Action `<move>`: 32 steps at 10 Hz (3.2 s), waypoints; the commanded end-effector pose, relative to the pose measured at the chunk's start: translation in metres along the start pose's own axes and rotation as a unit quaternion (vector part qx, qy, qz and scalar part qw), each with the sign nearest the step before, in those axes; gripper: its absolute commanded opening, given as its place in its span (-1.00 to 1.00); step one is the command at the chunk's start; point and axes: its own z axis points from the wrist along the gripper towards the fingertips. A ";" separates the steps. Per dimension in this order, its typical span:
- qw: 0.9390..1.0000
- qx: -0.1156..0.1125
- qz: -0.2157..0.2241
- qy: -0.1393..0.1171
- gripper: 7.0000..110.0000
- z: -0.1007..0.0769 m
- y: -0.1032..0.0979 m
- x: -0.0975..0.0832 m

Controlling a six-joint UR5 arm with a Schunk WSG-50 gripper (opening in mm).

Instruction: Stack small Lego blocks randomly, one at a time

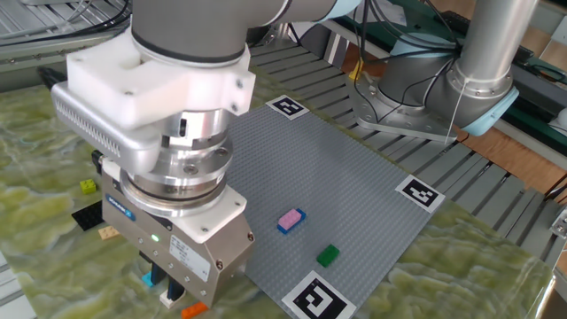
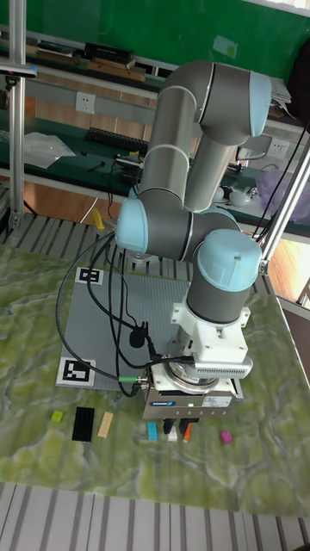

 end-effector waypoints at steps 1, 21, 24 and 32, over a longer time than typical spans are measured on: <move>1.000 -0.003 0.005 -0.002 -0.71 0.002 0.000 0.000; 1.000 -0.017 0.003 -0.013 -0.71 0.008 0.001 -0.002; 1.000 -0.018 0.015 -0.007 -0.71 0.013 0.007 0.006; 0.999 -0.017 0.028 -0.007 -0.71 0.018 0.006 0.007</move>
